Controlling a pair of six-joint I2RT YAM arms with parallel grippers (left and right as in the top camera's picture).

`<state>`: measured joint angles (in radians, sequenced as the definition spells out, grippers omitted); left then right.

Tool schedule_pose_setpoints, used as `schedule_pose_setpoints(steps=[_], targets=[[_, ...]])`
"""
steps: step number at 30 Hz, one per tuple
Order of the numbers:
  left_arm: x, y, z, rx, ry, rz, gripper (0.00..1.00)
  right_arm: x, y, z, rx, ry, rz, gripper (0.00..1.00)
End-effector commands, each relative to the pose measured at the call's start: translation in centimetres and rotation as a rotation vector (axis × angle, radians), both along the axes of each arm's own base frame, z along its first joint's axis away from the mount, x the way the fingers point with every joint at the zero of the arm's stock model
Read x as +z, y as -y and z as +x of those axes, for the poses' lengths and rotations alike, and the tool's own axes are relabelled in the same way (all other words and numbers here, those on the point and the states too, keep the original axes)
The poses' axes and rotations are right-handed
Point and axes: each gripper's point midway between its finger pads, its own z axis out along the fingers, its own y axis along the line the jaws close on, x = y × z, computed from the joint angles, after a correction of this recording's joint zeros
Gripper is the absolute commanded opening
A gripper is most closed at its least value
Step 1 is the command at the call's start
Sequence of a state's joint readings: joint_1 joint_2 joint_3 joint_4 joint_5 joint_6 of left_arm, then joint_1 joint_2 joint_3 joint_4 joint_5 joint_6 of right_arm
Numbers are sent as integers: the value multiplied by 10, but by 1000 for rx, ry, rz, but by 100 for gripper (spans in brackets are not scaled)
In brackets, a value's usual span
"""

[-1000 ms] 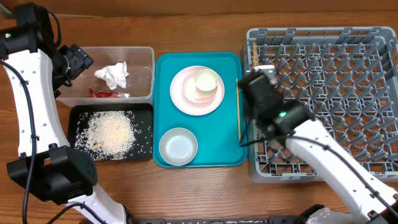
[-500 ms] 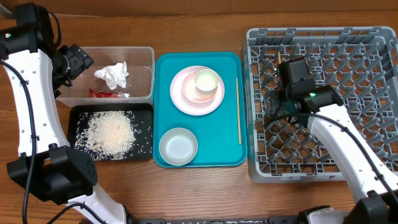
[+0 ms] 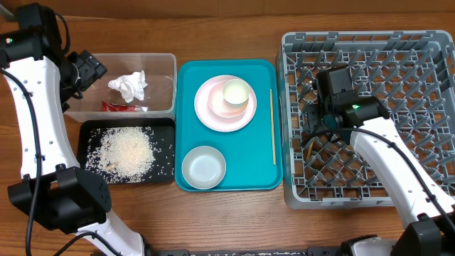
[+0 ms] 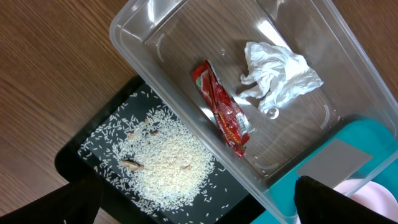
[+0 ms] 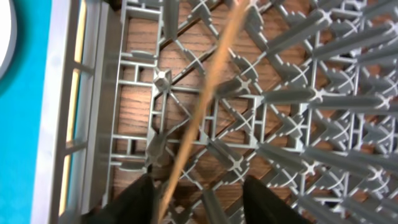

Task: Sort waste into correct bins and load items into the dishwasher
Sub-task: 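Lower the chopsticks into the grey dish rack with the right gripper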

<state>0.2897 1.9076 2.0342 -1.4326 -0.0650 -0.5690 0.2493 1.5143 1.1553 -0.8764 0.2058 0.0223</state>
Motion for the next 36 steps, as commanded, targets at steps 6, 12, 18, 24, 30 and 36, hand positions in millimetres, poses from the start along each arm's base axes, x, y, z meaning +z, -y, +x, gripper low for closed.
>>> schedule_pose_setpoints(steps=[6, 12, 18, 24, 30, 36], targets=[[3, -1, 0, -12, 3, 18, 100, -3, -12, -3, -5, -18, 81, 52], [3, -1, 0, -12, 4, 18, 100, -1, -10, 3, -10, 11, 72, 56], [3, -1, 0, -12, 4, 18, 100, 18, 10, 33, -77, 167, -37, 56], [3, -1, 0, -12, 4, 18, 100, 41, 4, 64, -88, 324, 1, 56], [3, -1, 0, -12, 4, 18, 100, 46, 4, 87, -104, 405, 22, 57], [3, -1, 0, -12, 4, 18, 100, 8, 18, 99, -139, 341, 2, 56]])
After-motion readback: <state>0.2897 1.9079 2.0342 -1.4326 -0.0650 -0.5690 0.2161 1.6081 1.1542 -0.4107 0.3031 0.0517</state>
